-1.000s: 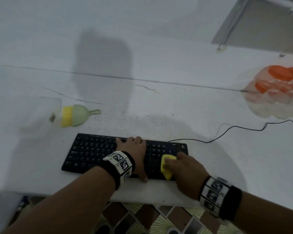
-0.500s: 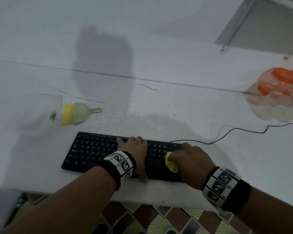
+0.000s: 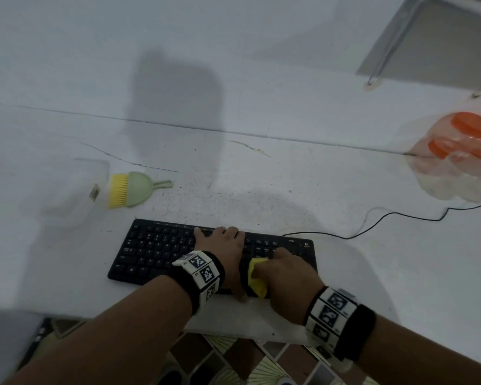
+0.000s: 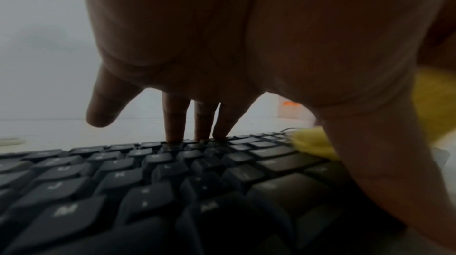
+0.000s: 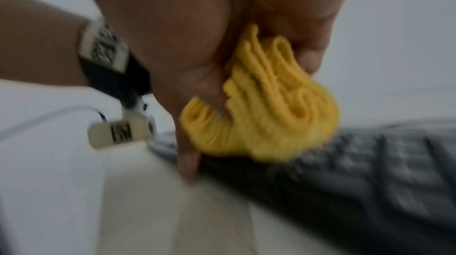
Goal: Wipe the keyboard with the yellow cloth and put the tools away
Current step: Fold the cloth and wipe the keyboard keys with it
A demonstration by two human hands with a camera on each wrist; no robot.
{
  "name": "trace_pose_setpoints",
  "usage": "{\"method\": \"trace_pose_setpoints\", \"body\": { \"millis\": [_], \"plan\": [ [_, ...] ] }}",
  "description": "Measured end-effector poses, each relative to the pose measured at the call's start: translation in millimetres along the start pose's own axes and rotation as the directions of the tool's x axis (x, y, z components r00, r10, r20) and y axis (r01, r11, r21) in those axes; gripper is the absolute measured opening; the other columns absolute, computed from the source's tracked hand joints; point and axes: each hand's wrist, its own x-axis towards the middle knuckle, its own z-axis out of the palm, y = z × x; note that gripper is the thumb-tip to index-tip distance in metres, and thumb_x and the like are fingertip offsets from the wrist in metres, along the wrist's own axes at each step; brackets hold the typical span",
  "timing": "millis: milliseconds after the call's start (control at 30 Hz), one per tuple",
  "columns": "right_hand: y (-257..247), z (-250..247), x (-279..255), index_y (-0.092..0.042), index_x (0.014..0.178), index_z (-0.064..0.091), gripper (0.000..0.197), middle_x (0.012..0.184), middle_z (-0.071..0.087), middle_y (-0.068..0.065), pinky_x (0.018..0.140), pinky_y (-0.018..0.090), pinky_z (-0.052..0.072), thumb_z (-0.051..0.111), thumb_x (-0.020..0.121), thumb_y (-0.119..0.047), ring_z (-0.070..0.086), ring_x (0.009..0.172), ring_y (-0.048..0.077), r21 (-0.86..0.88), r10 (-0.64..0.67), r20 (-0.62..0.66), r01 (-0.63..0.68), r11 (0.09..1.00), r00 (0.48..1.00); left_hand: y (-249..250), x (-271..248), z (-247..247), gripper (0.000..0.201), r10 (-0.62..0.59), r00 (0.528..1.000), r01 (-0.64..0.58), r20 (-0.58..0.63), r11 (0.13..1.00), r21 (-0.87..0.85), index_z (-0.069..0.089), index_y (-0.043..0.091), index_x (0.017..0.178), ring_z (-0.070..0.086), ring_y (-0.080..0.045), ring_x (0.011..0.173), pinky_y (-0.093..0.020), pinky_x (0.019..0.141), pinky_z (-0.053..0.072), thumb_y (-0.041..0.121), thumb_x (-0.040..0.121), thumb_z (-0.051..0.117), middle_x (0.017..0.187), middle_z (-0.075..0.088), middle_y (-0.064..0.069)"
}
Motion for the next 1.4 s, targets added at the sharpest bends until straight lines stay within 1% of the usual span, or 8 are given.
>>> {"method": "trace_pose_setpoints", "body": {
  "millis": [200,367,533,833,967,1200,1300,1400],
  "plan": [
    [-1,-16,13,-0.028,0.109,0.064,0.027,0.105,0.067,-0.003,0.082,0.040,0.052,0.064,0.083,-0.020,0.051,0.101,0.022,-0.062,-0.046,-0.128,0.038,0.997,0.991,1,-1,-2,0.149,-0.008,1.000,0.008,0.002,1.000,-0.007,0.006,0.019,0.163,0.016,-0.031,0.155,-0.080,0.115,0.012,0.080,0.051,0.084,0.168,0.016,-0.003],
    [6,-11,-5,-0.036,0.114,0.062,0.039,0.109,0.061,0.002,0.083,0.041,0.055,0.062,0.079,-0.018,0.057,0.100,0.024,0.003,-0.012,0.053,0.012,1.000,0.998,1,2,0,0.149,-0.006,1.000,0.006,-0.001,1.000,-0.003,0.008,0.021,0.162,0.019,-0.030,0.154,-0.080,0.115,0.011,0.081,0.049,0.083,0.166,0.019,-0.002],
    [47,-35,13,-0.041,0.116,0.060,0.039,0.100,0.051,0.003,0.076,0.038,0.057,0.056,0.084,-0.018,0.061,0.083,0.031,0.094,0.265,-0.219,-0.250,0.964,0.939,13,3,-6,0.148,-0.011,1.000,0.012,-0.006,0.999,0.048,0.010,0.019,0.161,0.022,-0.034,0.152,-0.082,0.113,0.007,0.087,0.048,0.078,0.164,0.021,-0.007],
    [41,-23,-31,-0.035,0.110,0.065,0.035,0.108,0.060,0.001,0.085,0.036,0.054,0.062,0.080,-0.017,0.058,0.101,0.025,-0.039,0.140,0.018,-0.139,0.990,0.990,33,7,-9,0.146,0.014,1.000,-0.014,0.002,0.998,0.061,0.012,0.018,0.162,0.025,-0.033,0.151,-0.081,0.113,0.009,0.084,0.051,0.080,0.164,0.024,-0.005],
    [55,-36,-3,-0.041,0.118,0.063,0.042,0.099,0.050,0.002,0.083,0.034,0.054,0.057,0.085,-0.016,0.061,0.092,0.029,0.090,0.235,-0.184,-0.221,0.971,0.955,39,9,-12,0.143,0.010,1.000,-0.012,0.012,0.995,0.099,0.015,0.019,0.160,0.031,-0.037,0.147,-0.085,0.110,0.006,0.083,0.050,0.081,0.159,0.030,-0.007],
    [104,-34,-24,-0.037,0.116,0.062,0.039,0.102,0.055,0.000,0.086,0.036,0.051,0.053,0.085,-0.015,0.058,0.101,0.025,-0.156,0.370,-0.012,-0.367,0.917,0.929,37,10,-15,0.146,0.008,1.000,-0.010,0.029,0.997,0.079,0.011,0.026,0.161,0.032,-0.037,0.147,-0.085,0.110,0.006,0.082,0.048,0.083,0.159,0.029,-0.007],
    [119,-37,-27,-0.042,0.122,0.060,0.047,0.101,0.050,-0.001,0.086,0.036,0.053,0.054,0.083,-0.016,0.060,0.095,0.025,0.004,0.455,-0.117,-0.458,0.889,0.883,40,10,-17,0.146,-0.002,0.999,-0.002,0.043,0.996,0.095,0.008,0.026,0.162,0.029,-0.039,0.148,-0.084,0.112,0.006,0.081,0.050,0.083,0.161,0.026,-0.008],
    [103,-29,2,-0.048,0.121,0.057,0.050,0.099,0.056,-0.001,0.085,0.042,0.055,0.053,0.078,-0.023,0.061,0.091,0.027,0.181,0.313,-0.198,-0.279,0.943,0.929,42,8,-19,0.147,-0.006,0.998,0.000,0.059,0.995,0.102,0.006,0.025,0.163,0.029,-0.040,0.148,-0.084,0.112,0.006,0.081,0.051,0.083,0.162,0.024,-0.009]
  ]
}}
